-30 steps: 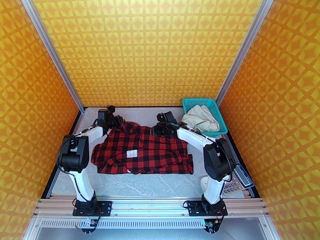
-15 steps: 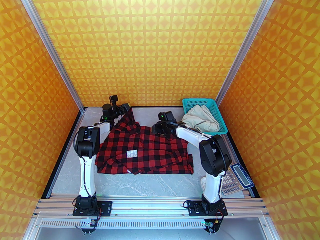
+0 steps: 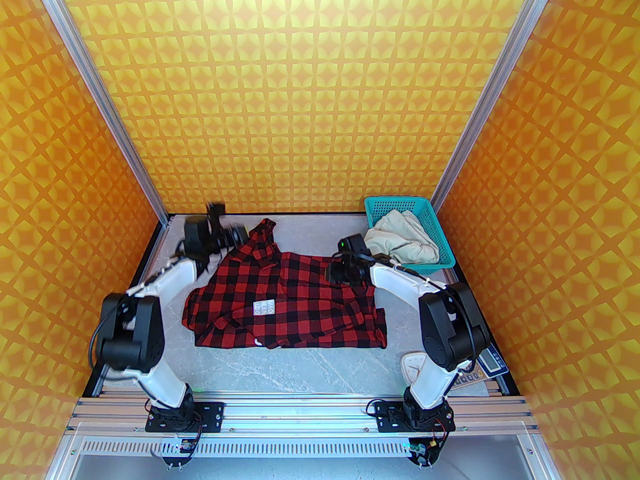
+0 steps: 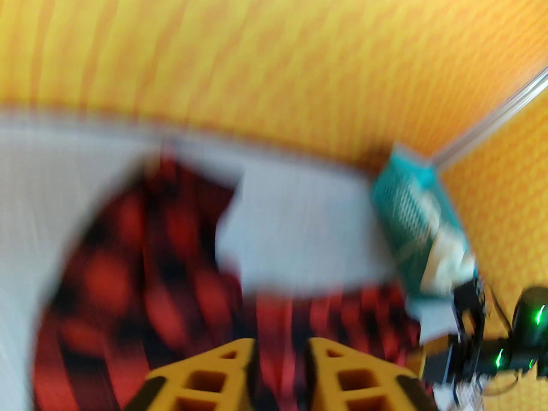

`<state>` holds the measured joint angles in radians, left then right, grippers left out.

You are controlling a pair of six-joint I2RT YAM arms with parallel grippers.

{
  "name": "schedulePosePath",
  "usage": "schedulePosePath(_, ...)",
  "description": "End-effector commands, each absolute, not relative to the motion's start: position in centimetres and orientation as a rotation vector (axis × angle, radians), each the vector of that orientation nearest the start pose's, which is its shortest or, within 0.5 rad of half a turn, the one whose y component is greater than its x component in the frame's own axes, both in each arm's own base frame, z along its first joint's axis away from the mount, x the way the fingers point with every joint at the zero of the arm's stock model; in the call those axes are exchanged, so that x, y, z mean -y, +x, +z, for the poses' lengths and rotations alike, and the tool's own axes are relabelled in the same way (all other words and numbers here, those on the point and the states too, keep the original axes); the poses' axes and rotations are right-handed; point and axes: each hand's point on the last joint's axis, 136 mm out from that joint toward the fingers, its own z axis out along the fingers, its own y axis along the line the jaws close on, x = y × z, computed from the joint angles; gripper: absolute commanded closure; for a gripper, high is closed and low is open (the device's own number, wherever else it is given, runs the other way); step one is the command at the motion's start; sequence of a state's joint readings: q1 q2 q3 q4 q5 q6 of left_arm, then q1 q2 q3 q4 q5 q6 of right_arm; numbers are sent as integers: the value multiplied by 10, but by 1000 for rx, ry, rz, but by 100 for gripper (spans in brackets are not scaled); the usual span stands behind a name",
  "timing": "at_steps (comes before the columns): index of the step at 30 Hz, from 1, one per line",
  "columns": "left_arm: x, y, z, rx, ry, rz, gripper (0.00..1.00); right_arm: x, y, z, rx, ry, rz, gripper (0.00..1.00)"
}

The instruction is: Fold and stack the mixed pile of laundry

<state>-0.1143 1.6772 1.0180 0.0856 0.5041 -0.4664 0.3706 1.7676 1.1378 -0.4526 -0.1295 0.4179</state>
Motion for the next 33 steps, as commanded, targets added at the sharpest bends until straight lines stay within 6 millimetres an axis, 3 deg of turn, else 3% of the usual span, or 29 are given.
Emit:
schedulePosePath(1, 125, 403, 77, -2445, -252, -856, 82, -170, 366, 39, -2784, 35, 373, 55)
schedulePosePath(7, 80, 372, 27, -2557, -494, -733, 91, -188, 354, 24, -2834, 6, 342, 55)
schedulePosePath(11, 54, 364, 14, -2571, -616, -691, 93, -193, 349, 22, -2837, 34, 341, 55)
schedulePosePath(18, 18, 368, 16, -2556, -687, -648, 93, -163, 332, 53, -2791, 45, 209, 53)
schedulePosePath(26, -4, 366, 10, -2551, -769, -668, 93, -133, 280, 38, -2877, 72, 142, 52)
schedulePosePath(33, -38, 352, 23, -2496, -863, -637, 93, -143, 248, 4, -2996, 140, 256, 56)
